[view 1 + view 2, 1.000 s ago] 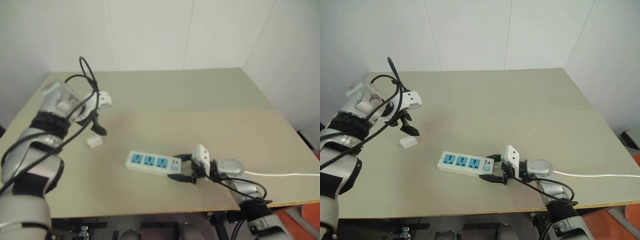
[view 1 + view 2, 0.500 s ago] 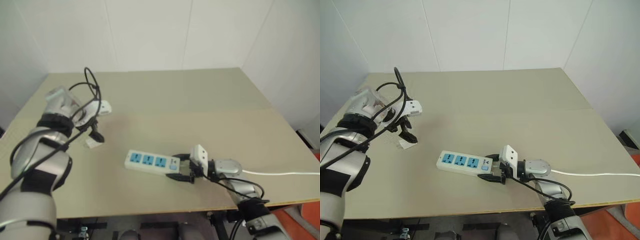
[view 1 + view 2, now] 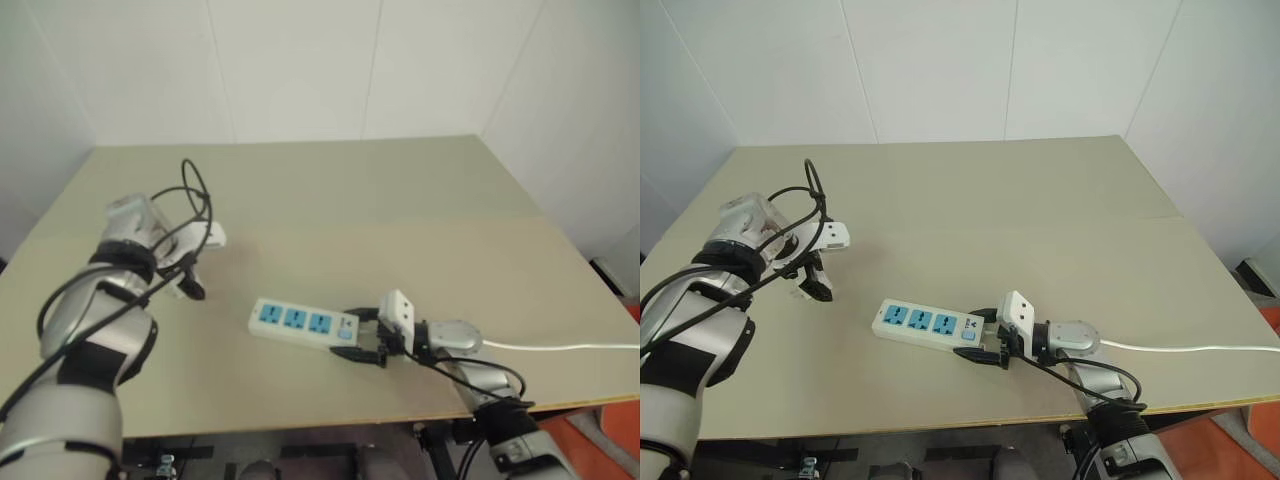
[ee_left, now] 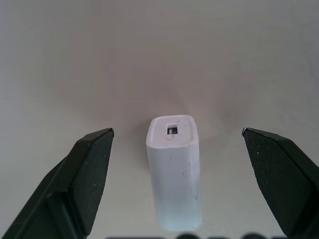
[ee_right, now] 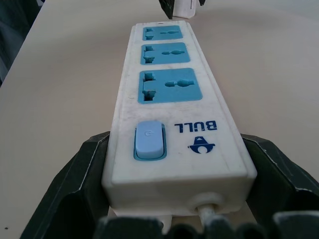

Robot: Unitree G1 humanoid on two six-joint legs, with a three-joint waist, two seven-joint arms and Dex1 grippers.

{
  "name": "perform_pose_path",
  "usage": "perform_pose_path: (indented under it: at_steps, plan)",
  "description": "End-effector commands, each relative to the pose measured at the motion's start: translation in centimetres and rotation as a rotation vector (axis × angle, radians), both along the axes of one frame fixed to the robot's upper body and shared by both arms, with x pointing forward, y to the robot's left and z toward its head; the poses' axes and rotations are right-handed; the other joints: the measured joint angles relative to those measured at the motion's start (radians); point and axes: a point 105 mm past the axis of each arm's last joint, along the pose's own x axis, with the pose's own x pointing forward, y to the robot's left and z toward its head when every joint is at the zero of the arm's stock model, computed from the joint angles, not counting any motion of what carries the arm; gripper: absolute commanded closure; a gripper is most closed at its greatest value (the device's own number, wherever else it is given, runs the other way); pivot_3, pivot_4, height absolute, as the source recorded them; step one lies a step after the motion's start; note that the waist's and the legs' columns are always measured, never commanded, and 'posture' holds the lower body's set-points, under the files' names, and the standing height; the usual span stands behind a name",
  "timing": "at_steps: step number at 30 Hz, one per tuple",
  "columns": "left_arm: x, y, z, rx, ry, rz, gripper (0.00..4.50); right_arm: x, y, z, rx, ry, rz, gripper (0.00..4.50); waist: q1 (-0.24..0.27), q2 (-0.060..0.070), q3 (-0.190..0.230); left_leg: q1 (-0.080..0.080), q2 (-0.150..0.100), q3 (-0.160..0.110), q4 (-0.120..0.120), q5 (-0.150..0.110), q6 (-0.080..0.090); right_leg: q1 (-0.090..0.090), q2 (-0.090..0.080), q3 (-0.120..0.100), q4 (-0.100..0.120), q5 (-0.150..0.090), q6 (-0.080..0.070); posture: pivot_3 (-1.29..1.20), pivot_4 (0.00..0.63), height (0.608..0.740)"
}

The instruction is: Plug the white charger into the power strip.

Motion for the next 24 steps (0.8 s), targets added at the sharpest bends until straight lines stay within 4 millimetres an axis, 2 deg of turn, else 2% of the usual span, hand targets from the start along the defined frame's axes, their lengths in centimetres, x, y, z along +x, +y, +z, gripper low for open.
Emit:
perform_pose_path:
  at_steps: [1, 5, 7, 10, 17, 22, 24]
  plan:
    - [0.3, 0.0, 0.1, -0.005, -0.025, 0.011, 0.0, -0.2, -0.1, 0.0, -0.009, -0.004, -0.001, 1.08, 0.0, 0.0, 0.0, 0.0, 0.0, 0.0, 0.0, 0.0, 0.0, 0.0, 0.0, 0.0, 0.0, 0.0, 0.0, 0.0, 0.15, 0.74]
    - [0.4, -0.3, -0.1, -0.02, -0.022, 0.022, 0.0, -0.2, -0.2, 0.0, -0.014, -0.001, -0.005, 1.08, 0.0, 0.0, 0.0, 0.0, 0.0, 0.0, 0.0, 0.0, 0.0, 0.0, 0.0, 0.0, 0.0, 0.0, 0.0, 0.0, 0.15, 0.74]
    - [0.4, -0.2, -0.2, -0.001, -0.022, 0.012, 0.4, -0.1, -0.3, 0.0, -0.016, 0.0, -0.008, 1.08, 0.001, 0.0, 0.0, 0.0, 0.0, 0.0, 0.0, 0.0, 0.0, 0.0, 0.0, 0.0, 0.0, 0.0, 0.0, 0.0, 0.15, 0.74]
    - [0.5, -0.1, -0.3, 0.013, -0.032, 0.032, 1.22, -0.1, -0.3, -0.1, -0.019, 0.003, -0.01, 1.08, 0.002, 0.0, 0.0, 0.0, 0.0, 0.0, 0.0, 0.0, 0.0, 0.001, 0.0, 0.0, 0.0, 0.0, 0.0, 0.0, 0.15, 0.74]
    - [0.5, 0.2, -0.3, 0.046, -0.03, 0.035, 3.47, -0.1, -0.3, -0.3, -0.028, 0.006, -0.011, 1.08, 0.002, 0.0, 0.0, 0.004, 0.0, 0.0, 0.0, 0.0, 0.0, 0.002, 0.0, 0.0, 0.001, 0.0, 0.0, 0.0, 0.15, 0.74]
    - [0.9, -0.2, -0.1, 0.027, -0.059, 0.04, 3.49, -0.1, -0.3, -0.3, -0.028, 0.007, -0.013, 1.08, 0.002, 0.0, 0.0, 0.004, 0.0, 0.0, 0.0, 0.0, 0.0, 0.002, 0.0, 0.0, 0.001, 0.0, 0.0, 0.0, 0.15, 0.74]
    - [1.5, -0.9, 0.7, -0.02, -0.114, 0.045, 3.49, -0.2, -0.3, -0.4, -0.03, 0.009, -0.013, 1.08, 0.002, 0.0, 0.0, 0.004, 0.0, 0.0, 0.0, 0.0, 0.0, 0.002, 0.0, 0.0, 0.001, 0.0, 0.0, 0.0, 0.15, 0.74]
